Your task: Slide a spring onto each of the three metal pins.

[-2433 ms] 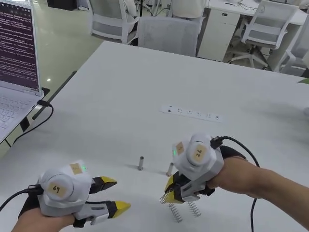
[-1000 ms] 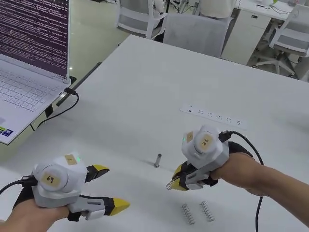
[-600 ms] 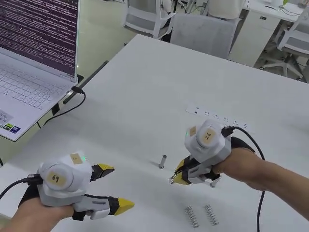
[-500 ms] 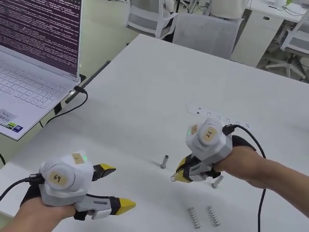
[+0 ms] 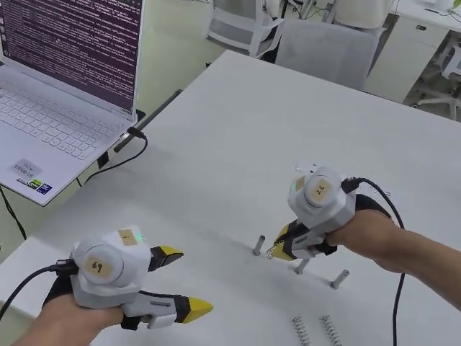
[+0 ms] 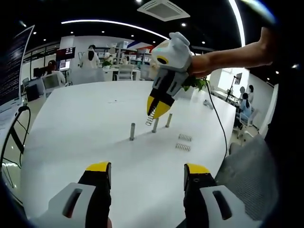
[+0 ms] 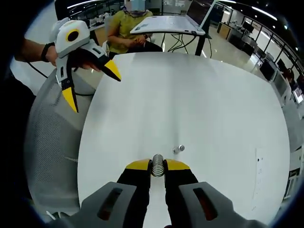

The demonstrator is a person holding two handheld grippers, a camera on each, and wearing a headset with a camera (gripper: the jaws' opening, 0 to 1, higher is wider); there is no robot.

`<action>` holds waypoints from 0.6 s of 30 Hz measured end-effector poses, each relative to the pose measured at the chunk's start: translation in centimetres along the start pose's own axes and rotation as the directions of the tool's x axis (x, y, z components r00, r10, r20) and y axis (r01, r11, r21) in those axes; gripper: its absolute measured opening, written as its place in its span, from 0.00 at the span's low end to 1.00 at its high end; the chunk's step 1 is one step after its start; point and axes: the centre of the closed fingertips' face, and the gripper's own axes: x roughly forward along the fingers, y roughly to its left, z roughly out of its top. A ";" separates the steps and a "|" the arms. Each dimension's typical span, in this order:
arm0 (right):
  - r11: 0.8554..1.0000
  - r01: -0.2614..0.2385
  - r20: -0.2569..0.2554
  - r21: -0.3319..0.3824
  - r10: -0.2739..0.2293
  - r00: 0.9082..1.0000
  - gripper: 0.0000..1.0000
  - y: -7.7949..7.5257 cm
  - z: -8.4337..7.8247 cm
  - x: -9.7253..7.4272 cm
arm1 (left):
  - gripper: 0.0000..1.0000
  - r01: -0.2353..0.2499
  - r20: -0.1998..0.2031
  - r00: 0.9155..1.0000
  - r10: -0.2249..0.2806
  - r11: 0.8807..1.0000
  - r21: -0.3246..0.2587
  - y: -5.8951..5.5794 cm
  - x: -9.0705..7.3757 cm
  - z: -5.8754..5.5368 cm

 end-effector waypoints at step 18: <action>1.000 0.015 -0.009 0.004 -0.015 1.000 0.08 -2.6 0.7 1.1 | 0.56 -0.011 0.001 1.000 0.011 1.000 -0.020 0.3 -0.2 -0.2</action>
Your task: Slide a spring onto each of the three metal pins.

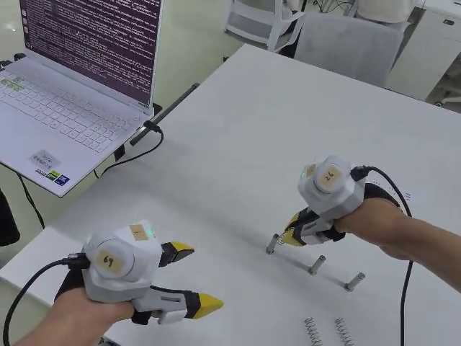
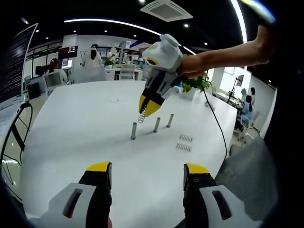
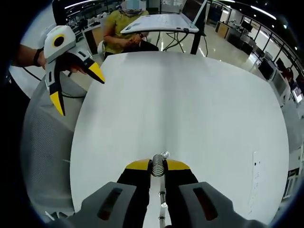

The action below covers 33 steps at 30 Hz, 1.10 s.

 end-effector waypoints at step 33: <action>0.999 -0.021 -0.042 -0.040 0.019 0.999 0.08 -1.0 -0.1 2.1 | 0.55 -0.017 -0.003 1.000 0.017 1.000 -0.025 0.5 -0.1 -0.3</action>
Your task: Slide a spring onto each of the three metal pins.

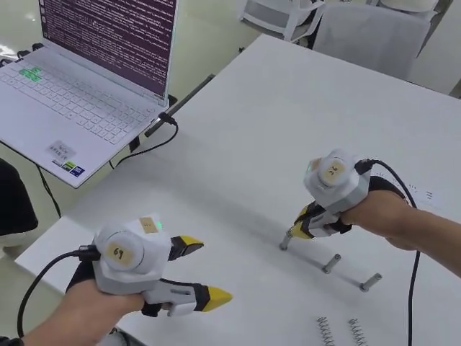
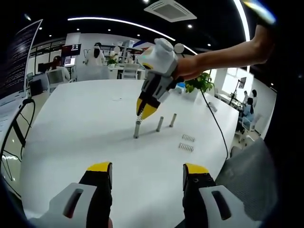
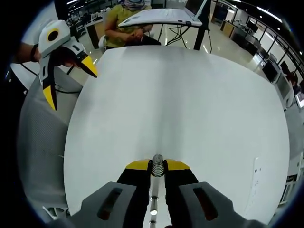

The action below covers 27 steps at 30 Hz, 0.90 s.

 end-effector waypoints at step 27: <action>0.999 -0.028 -0.059 -0.045 0.025 0.998 0.08 -0.1 -0.3 1.8 | 0.55 -0.006 0.003 1.000 0.006 1.000 -0.011 0.5 0.3 0.2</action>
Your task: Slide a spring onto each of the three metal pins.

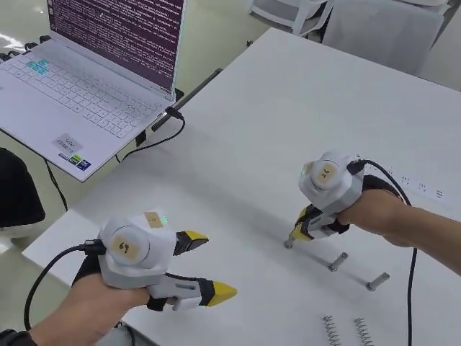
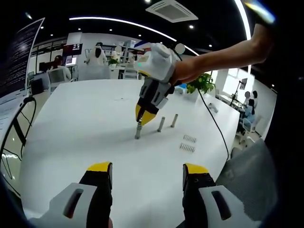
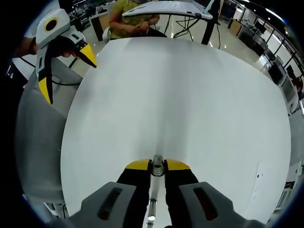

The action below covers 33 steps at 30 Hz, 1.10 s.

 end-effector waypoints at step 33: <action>1.000 -0.014 -0.048 -0.003 0.014 0.999 0.09 -0.1 -0.7 2.6 | 0.54 -0.008 -0.002 1.000 0.008 1.000 -0.011 0.3 -0.3 -0.1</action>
